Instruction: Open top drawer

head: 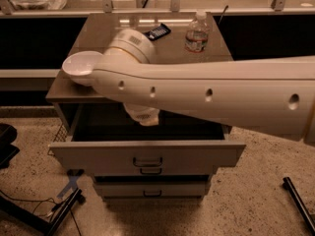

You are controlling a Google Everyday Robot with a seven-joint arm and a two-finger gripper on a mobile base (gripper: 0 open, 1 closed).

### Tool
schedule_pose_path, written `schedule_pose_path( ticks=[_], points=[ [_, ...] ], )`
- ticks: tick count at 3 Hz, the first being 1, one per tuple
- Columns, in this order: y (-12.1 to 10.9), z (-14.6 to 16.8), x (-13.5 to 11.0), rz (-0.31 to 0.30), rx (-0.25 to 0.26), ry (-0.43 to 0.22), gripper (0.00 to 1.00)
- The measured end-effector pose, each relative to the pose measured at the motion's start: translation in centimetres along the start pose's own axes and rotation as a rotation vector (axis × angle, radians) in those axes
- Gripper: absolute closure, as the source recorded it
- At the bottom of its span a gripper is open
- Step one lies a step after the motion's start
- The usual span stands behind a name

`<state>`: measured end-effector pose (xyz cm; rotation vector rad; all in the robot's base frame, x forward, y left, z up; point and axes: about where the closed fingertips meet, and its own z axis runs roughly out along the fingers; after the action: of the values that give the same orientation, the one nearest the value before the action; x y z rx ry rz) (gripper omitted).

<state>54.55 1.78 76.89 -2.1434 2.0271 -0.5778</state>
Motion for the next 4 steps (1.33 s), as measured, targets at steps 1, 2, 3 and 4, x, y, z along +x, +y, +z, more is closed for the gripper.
schedule_pose_path(
  ticks=[1, 2, 3, 4],
  points=[
    [2.1, 4.1, 2.7, 0.092, -0.068, -0.031, 1.00],
    [4.1, 8.3, 5.0, 0.187, -0.085, -0.093, 1.00],
    [4.2, 8.2, 5.0, 0.185, -0.089, -0.093, 1.00],
    [7.0, 7.7, 5.9, 0.189, -0.174, -0.063, 1.00]
  ],
)
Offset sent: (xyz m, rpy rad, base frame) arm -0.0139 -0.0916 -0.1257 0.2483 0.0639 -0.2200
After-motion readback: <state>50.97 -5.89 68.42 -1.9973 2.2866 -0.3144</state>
